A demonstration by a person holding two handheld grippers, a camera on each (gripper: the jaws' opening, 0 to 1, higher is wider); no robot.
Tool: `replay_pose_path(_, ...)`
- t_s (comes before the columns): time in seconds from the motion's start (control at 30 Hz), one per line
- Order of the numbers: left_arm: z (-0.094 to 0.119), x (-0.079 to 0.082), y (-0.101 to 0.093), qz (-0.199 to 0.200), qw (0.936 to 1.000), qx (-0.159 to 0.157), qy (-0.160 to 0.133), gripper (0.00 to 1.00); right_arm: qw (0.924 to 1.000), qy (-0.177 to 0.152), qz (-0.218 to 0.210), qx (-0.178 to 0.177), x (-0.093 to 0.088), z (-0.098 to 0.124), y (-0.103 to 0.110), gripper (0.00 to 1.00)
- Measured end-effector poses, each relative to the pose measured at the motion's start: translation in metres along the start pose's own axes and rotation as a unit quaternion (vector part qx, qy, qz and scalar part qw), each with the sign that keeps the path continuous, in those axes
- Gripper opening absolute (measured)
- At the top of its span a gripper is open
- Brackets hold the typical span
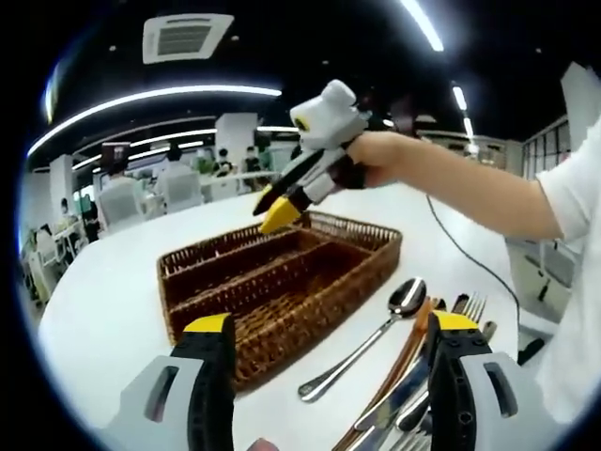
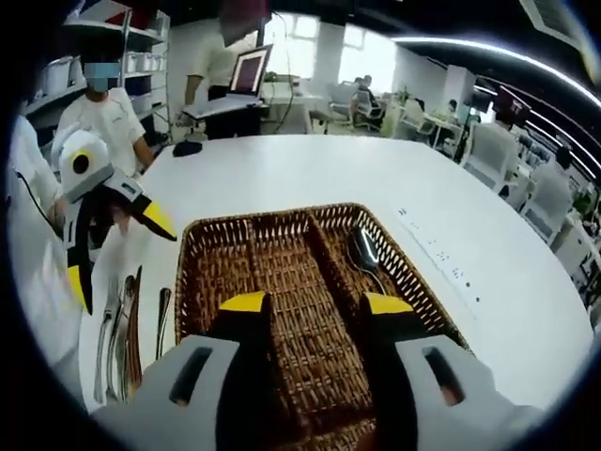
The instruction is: Arrange the knives, forks, and spoons in their matching storage slots by inserting each utensil handle-first until every utensil is classified and aligned in the correct compartment
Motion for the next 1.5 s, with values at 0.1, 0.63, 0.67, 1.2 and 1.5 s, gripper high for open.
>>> replay_pose_path(0.1, -0.001, -0.001, -0.001, -0.004, 1.0, -0.005, 0.004, 0.83, 0.9999, -0.009, -0.006, -0.004, -0.001, 0.005, 0.003, 0.42)
replay_pose_path(0.63, -0.014, -0.005, -0.01, -0.039, 0.9979, -0.038, 0.036, 0.75, 0.9977, -0.057, -0.028, -0.025, -0.008, 0.037, 0.026, 0.46)
replay_pose_path(0.67, -0.014, -0.005, -0.01, -0.041, 0.9977, -0.039, 0.037, 0.74, 0.9975, -0.059, -0.029, -0.026, -0.009, 0.04, 0.029, 0.47)
replay_pose_path(1.2, -0.027, -0.01, -0.025, -0.076, 0.9908, -0.09, 0.068, 0.61, 0.9933, -0.093, -0.051, -0.045, -0.023, 0.062, 0.048, 0.51)
replay_pose_path(1.5, -0.036, -0.01, -0.031, -0.099, 0.9844, -0.119, 0.085, 0.53, 0.9912, -0.107, -0.06, -0.051, -0.031, 0.076, 0.058, 0.52)
Point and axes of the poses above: the point that each gripper's makers call its tool centre point, and the gripper's own axes: z roughly backward along the fingers, y roughly to its left, x roughly out of its top, the point moved 5 cm from there along z, roughly backward along the fingers, and after that the axes turned 8 degrees about -y, right-handed, at the moved point
